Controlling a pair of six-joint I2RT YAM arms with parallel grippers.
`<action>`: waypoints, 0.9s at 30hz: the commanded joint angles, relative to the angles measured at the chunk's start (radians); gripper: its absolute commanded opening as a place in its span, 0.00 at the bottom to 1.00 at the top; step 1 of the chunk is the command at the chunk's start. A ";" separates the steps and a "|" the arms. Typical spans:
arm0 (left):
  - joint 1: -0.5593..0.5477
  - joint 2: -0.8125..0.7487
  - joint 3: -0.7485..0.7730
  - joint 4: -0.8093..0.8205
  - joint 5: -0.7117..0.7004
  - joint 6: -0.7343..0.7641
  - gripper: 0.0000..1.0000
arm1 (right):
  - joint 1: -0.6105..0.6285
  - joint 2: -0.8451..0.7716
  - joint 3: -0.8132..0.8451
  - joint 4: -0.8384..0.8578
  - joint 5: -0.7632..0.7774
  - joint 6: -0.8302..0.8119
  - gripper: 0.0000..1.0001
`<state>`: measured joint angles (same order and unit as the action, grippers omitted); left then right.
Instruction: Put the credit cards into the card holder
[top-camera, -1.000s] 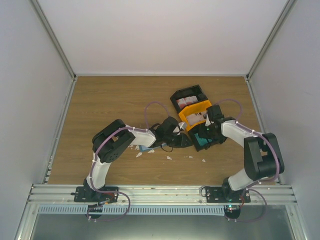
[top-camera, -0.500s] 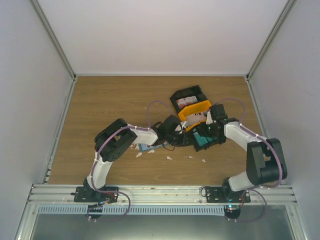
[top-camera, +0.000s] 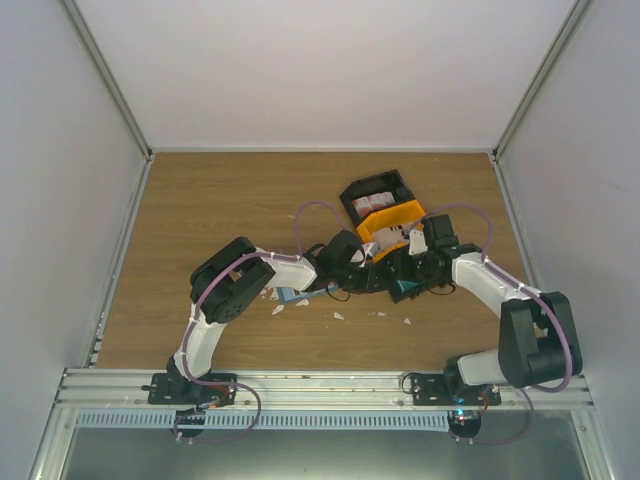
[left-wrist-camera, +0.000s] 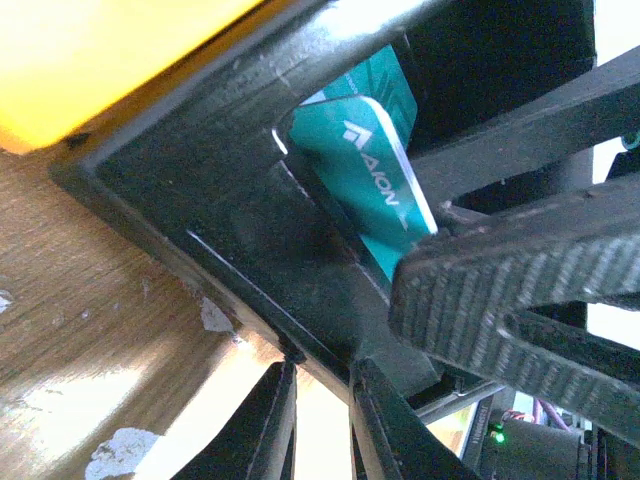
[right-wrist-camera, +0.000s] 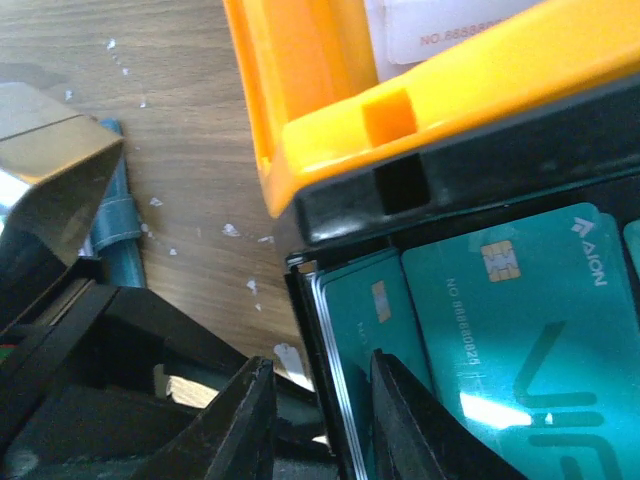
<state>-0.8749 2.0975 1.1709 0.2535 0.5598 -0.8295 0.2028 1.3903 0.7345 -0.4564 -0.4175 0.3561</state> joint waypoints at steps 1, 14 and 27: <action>-0.006 0.014 0.015 0.004 -0.018 0.020 0.18 | 0.007 -0.027 -0.007 -0.005 -0.068 0.010 0.28; -0.006 -0.008 0.003 0.006 -0.018 0.024 0.19 | 0.015 -0.021 0.023 -0.031 0.033 -0.003 0.34; -0.006 -0.004 0.010 -0.004 -0.031 0.021 0.19 | 0.144 0.074 0.077 -0.099 0.191 -0.036 0.41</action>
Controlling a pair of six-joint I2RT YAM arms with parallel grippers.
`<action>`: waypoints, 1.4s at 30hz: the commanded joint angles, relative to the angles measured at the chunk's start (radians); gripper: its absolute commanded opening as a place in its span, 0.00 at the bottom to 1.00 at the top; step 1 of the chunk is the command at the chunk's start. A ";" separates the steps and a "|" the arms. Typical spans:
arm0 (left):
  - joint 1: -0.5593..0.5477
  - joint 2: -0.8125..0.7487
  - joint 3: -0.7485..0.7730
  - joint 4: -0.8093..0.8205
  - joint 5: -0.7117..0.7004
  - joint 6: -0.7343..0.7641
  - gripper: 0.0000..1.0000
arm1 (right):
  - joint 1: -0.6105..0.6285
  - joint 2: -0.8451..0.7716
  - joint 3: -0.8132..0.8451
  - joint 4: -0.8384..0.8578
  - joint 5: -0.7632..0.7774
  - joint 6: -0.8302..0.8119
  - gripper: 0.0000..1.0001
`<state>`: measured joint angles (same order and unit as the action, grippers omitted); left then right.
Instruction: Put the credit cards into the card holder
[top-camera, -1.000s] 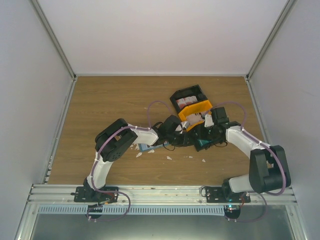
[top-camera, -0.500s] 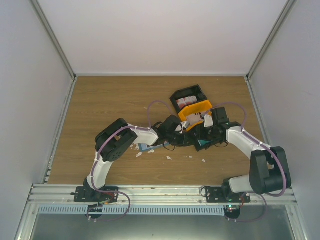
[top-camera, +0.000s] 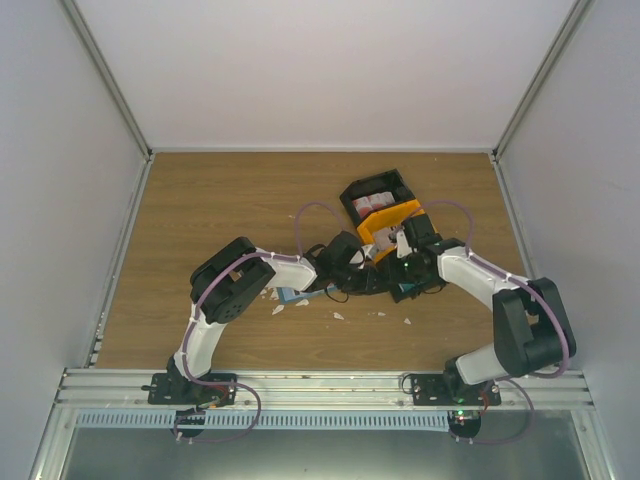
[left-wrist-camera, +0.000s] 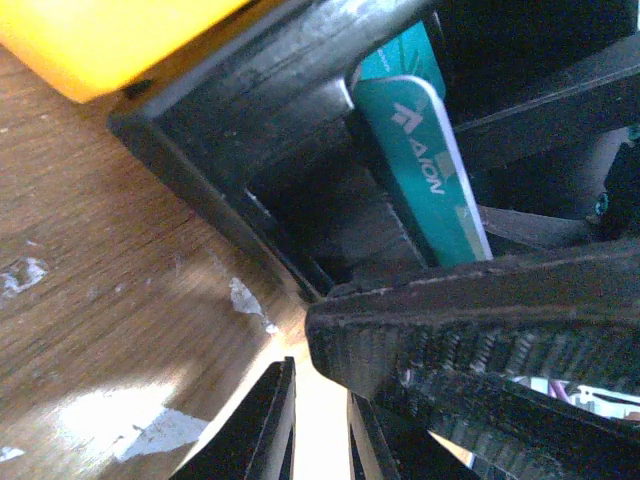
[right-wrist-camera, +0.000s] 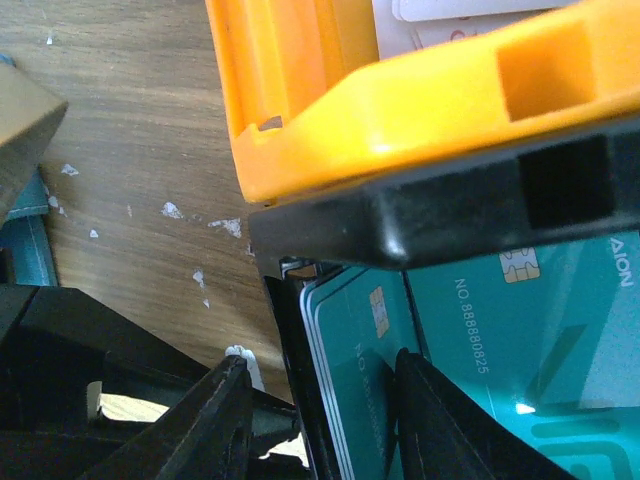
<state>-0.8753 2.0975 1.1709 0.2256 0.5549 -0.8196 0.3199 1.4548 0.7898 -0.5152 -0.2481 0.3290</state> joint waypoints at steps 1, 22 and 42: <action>-0.005 -0.004 0.011 0.024 -0.026 0.012 0.19 | 0.027 0.004 0.024 -0.040 0.017 -0.008 0.40; -0.005 -0.006 0.013 0.017 -0.040 0.010 0.19 | 0.027 -0.072 0.049 -0.072 0.013 0.028 0.29; -0.005 -0.012 0.015 0.012 -0.043 0.016 0.19 | 0.028 -0.107 0.057 -0.075 0.063 0.041 0.00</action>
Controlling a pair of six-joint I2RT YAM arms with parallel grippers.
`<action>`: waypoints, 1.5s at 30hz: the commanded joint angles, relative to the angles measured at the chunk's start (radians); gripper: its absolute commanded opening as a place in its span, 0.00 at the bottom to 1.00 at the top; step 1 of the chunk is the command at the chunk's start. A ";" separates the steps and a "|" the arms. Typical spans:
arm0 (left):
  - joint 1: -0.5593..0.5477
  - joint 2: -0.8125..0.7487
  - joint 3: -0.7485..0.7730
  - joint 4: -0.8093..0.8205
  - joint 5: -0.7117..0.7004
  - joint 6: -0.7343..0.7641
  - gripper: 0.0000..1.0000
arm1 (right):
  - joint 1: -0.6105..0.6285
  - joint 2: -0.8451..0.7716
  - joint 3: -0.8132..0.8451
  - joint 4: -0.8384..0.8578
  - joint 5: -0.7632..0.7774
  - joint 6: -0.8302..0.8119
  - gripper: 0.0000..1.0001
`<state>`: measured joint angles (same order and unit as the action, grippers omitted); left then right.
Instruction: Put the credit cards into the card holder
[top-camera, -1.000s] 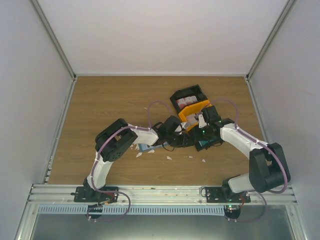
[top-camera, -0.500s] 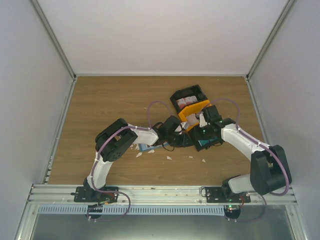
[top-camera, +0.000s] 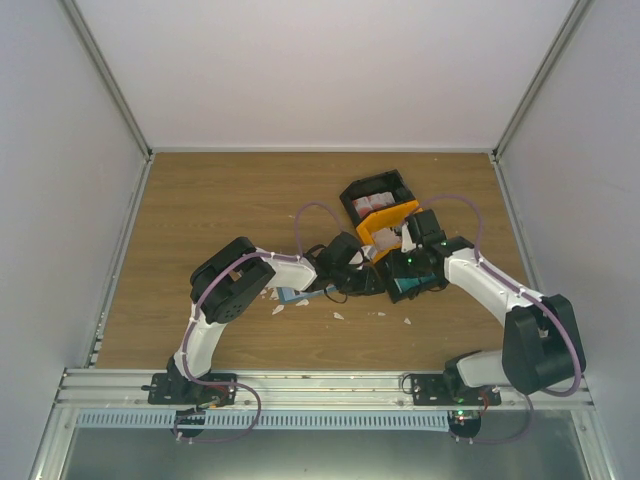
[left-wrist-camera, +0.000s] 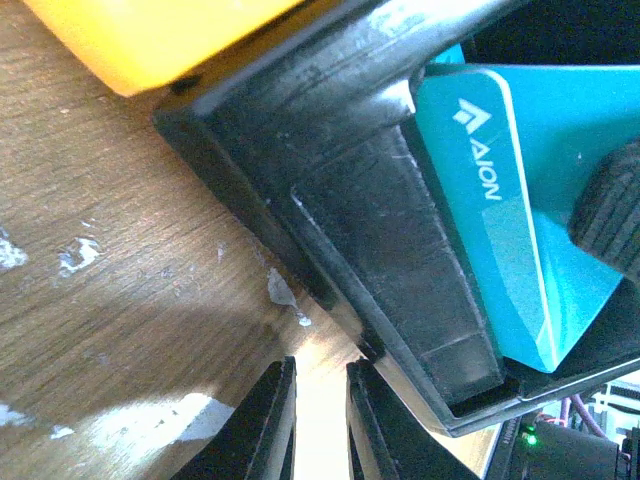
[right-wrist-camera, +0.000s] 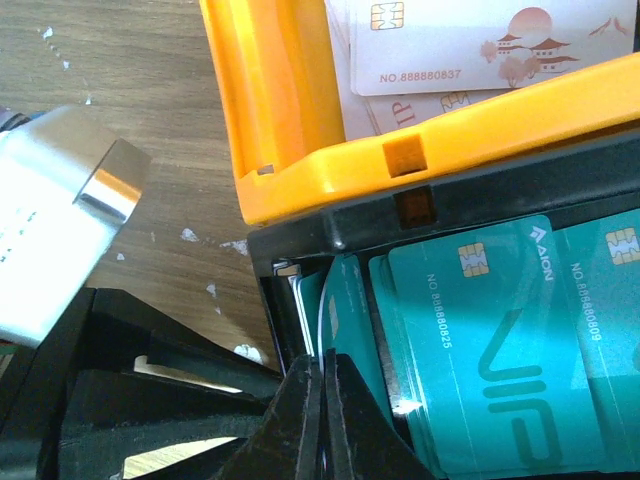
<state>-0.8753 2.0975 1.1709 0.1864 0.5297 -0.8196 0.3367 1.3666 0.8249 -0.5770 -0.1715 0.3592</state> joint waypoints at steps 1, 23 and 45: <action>-0.005 -0.014 0.015 0.051 -0.016 0.017 0.19 | 0.010 -0.023 0.025 -0.015 -0.002 0.010 0.00; -0.004 -0.211 -0.083 0.051 -0.162 0.062 0.34 | 0.011 -0.187 0.143 -0.106 0.114 -0.030 0.00; 0.231 -0.924 -0.507 0.012 -0.039 0.199 0.80 | 0.033 -0.244 -0.059 0.604 -0.717 0.150 0.01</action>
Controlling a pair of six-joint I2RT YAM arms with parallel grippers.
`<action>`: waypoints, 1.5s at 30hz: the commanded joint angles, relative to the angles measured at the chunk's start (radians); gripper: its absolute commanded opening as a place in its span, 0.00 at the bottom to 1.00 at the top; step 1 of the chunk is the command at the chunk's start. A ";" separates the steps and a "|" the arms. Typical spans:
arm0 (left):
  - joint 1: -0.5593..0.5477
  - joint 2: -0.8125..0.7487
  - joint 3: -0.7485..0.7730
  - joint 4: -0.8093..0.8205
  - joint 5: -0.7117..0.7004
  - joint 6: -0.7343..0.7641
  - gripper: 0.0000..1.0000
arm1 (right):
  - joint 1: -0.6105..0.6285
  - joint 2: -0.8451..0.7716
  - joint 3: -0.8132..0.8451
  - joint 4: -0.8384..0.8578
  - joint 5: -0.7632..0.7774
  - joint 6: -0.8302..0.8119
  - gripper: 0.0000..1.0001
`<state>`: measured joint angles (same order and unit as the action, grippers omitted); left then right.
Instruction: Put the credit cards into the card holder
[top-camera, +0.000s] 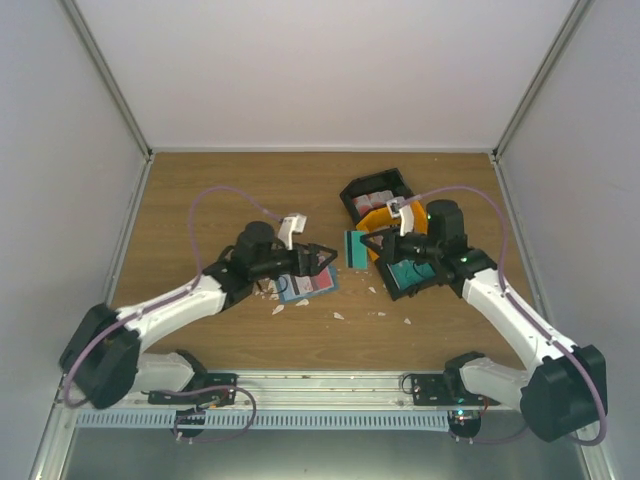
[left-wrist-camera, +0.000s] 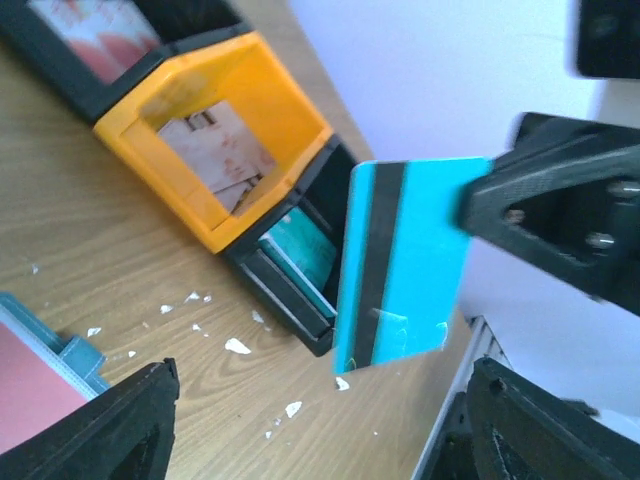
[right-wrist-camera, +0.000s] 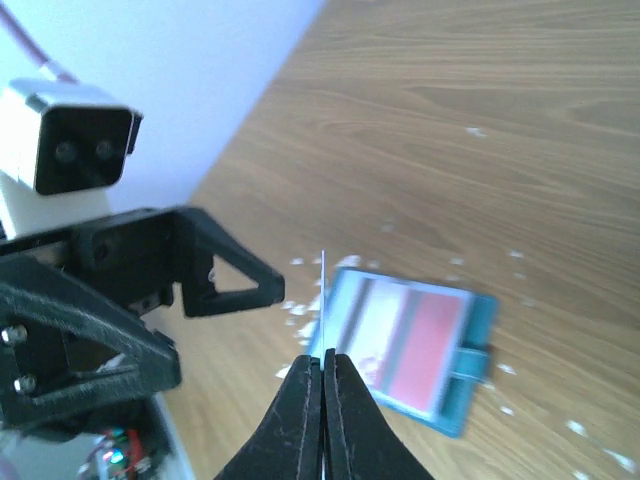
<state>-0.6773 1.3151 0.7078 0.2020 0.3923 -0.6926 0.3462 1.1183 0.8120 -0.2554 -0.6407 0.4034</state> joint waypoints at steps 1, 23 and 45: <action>0.041 -0.183 -0.053 -0.020 0.111 0.083 0.81 | 0.031 0.009 -0.056 0.325 -0.271 0.123 0.01; 0.087 -0.353 -0.131 0.032 0.332 -0.008 0.37 | 0.137 0.052 -0.124 0.712 -0.464 0.337 0.01; 0.107 -0.345 -0.220 0.046 0.123 -0.001 0.00 | 0.142 0.092 -0.108 0.308 -0.136 0.126 0.52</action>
<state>-0.5884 0.9829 0.5423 0.2298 0.6930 -0.7071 0.4820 1.2015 0.6872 0.2661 -0.9710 0.6350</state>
